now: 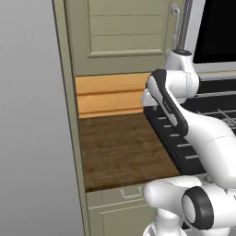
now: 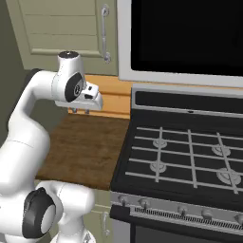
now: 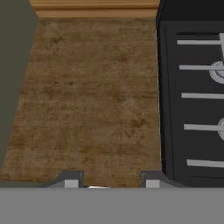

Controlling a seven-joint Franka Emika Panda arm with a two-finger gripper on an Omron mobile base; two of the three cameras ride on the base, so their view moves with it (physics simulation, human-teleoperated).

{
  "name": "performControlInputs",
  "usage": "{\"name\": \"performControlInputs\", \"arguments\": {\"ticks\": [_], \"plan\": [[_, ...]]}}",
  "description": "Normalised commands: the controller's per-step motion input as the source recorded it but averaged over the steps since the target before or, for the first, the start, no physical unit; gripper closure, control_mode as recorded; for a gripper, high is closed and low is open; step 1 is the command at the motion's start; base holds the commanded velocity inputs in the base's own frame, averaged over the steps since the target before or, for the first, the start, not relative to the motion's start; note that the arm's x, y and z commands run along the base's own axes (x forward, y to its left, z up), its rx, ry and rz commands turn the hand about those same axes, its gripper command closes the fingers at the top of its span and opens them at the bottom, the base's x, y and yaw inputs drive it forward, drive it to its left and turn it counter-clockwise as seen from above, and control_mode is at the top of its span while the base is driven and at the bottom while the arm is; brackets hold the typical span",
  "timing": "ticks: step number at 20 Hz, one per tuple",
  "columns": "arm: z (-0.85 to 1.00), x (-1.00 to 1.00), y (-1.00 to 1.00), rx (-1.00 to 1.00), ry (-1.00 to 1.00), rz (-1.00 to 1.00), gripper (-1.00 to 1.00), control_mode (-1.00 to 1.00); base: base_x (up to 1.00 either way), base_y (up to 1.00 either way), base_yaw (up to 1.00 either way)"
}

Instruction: Take a straw from the drawer in front and place it inside the glass cup on the dining counter.

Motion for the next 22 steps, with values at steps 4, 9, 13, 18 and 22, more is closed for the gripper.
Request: {"name": "performControlInputs", "arguments": {"ticks": [4,9,13,18,22], "plan": [[0.0,-0.04,0.0,0.0,0.0,0.0,-1.0,1.0,-0.29,0.0,0.0],[0.0,0.0,0.0,0.0,0.0,0.0,-1.0,1.0,-0.99,0.18,0.0],[0.0,0.0,0.0,0.0,0.0,0.0,-1.0,1.0,-0.58,0.05,0.07],[0.0,0.0,0.0,0.0,0.0,0.0,-1.0,1.0,-0.01,-0.33,0.61],[0.0,0.0,0.0,0.0,0.0,0.0,-1.0,1.0,0.06,-0.36,0.73]]}}
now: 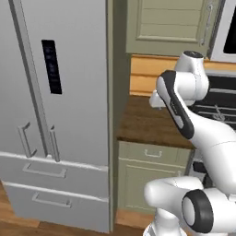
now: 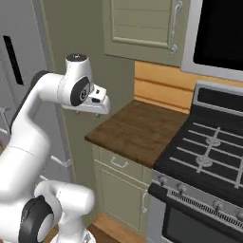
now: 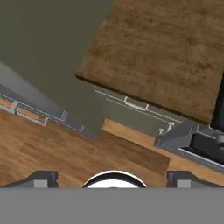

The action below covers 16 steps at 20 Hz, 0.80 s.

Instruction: Take a straw from the drawer in front and place it inside the glass cup on the dining counter.

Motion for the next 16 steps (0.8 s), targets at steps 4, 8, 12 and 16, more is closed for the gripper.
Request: {"name": "performControlInputs", "arguments": {"ticks": [4,8,12,16], "plan": [[0.0,0.0,0.0,0.0,0.0,0.0,-1.0,1.0,0.01,-0.41,0.63],[0.0,0.0,0.0,0.0,0.0,0.0,-1.0,1.0,-0.01,-0.52,0.46],[0.0,0.0,0.0,0.0,0.0,0.0,-1.0,1.0,-0.2,-0.63,0.33],[0.0,0.0,0.0,0.0,0.0,0.0,-1.0,1.0,-0.12,-0.69,0.29]]}}
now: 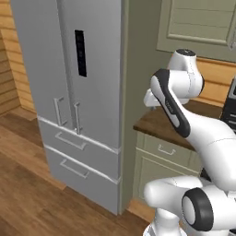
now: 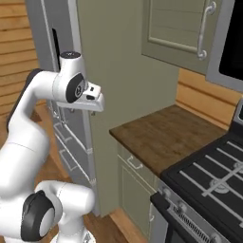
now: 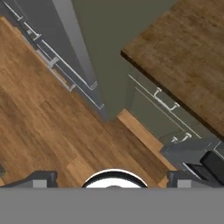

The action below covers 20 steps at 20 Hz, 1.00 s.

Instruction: Take a straw from the drawer in front and place it inside the glass cup on the dining counter.

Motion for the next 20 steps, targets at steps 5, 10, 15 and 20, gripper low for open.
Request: {"name": "performControlInputs", "arguments": {"ticks": [5,10,15,20], "plan": [[0.0,0.0,0.0,0.0,0.0,0.0,-1.0,1.0,0.0,-0.63,0.27],[0.0,0.0,0.0,0.0,0.0,0.0,-1.0,1.0,-0.12,-0.6,0.25],[0.0,0.0,0.0,0.0,0.0,0.0,-1.0,1.0,-0.3,-0.55,0.21],[0.0,0.0,0.0,0.0,0.0,0.0,-1.0,1.0,-0.04,-0.66,0.09]]}}
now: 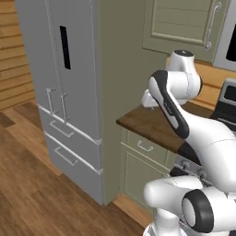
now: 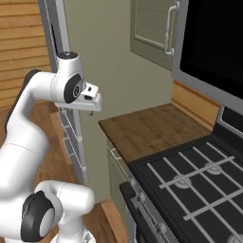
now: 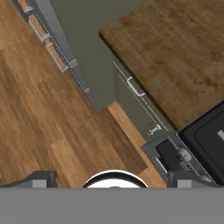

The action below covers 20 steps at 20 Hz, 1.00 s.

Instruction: Take a straw from the drawer in front and place it inside the glass cup on the dining counter.

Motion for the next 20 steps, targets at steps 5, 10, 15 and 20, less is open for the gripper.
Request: {"name": "performControlInputs", "arguments": {"ticks": [5,10,15,20], "plan": [[0.0,0.0,0.0,0.0,0.0,0.0,-1.0,1.0,0.09,-0.75,0.0],[0.0,0.0,-0.02,0.0,0.0,0.0,-1.0,-1.0,0.01,-0.36,0.0],[-0.03,-0.15,0.27,-0.21,-0.12,0.03,-1.0,-1.0,0.0,0.0,0.0],[-0.57,-0.05,0.73,-0.45,-0.18,0.02,-1.0,-1.0,0.0,0.0,0.0]]}}
